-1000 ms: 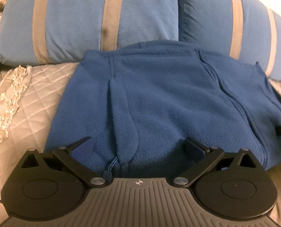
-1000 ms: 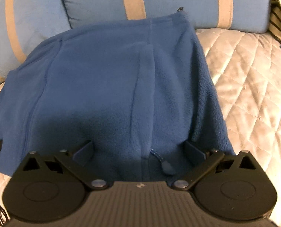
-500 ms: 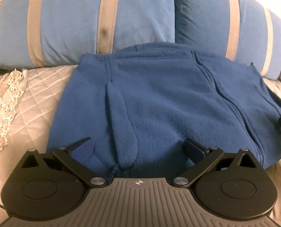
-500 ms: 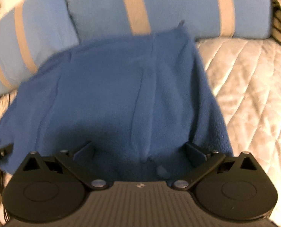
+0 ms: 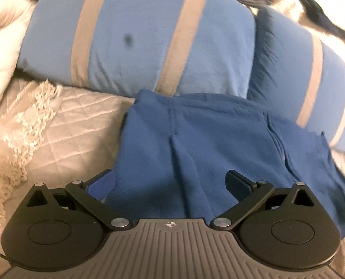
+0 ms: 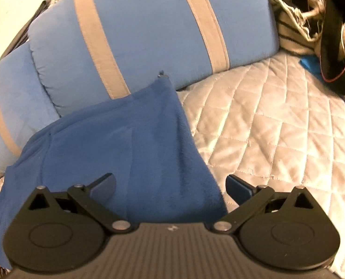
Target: Fold clothes
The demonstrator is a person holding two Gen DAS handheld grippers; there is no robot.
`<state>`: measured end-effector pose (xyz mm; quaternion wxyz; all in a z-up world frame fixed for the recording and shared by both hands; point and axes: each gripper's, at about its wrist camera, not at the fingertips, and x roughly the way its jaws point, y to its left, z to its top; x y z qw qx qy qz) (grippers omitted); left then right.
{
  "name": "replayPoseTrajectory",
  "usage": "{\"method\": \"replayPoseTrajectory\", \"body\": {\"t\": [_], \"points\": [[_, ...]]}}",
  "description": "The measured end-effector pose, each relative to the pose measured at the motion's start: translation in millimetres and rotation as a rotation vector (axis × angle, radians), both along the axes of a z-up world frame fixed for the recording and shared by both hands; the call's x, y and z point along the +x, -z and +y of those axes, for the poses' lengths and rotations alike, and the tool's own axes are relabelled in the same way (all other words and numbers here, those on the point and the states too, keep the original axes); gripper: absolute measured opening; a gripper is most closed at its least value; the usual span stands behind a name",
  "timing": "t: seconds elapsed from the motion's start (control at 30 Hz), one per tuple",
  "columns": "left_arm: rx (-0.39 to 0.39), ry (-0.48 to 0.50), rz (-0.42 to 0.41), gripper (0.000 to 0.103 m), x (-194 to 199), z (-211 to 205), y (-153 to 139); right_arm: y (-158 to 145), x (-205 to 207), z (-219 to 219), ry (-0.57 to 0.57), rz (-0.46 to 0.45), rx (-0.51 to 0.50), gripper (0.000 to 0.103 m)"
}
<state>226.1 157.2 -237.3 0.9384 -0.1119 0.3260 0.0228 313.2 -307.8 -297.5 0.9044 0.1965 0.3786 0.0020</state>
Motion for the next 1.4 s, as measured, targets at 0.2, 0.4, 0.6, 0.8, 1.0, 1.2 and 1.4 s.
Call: {"method": "replayPoseTrajectory", "body": {"t": [0.2,0.4,0.6,0.8,1.0,1.2,1.4], "points": [[-0.104,0.002,0.048,0.103,12,26,25,9,16,-14,-0.015,-0.003,0.007,0.102],[-0.225,-0.013,0.046,0.103,31,49,31,21,34,-34,0.016,0.011,0.052,0.102],[-0.251,-0.035,0.033,0.103,60,52,20,29,57,-28,0.004,0.038,0.062,0.102],[-0.334,-0.052,0.14,0.103,88,61,38,35,79,-17,-0.041,0.051,0.079,0.102],[-0.35,-0.011,0.173,0.103,95,65,48,49,93,-15,-0.061,0.101,0.109,0.102],[-0.322,0.007,0.155,0.103,93,62,48,50,98,-3,-0.08,0.102,0.041,0.102],[-0.359,0.002,0.129,0.103,91,66,49,50,96,-3,-0.079,0.098,0.038,0.102]]}}
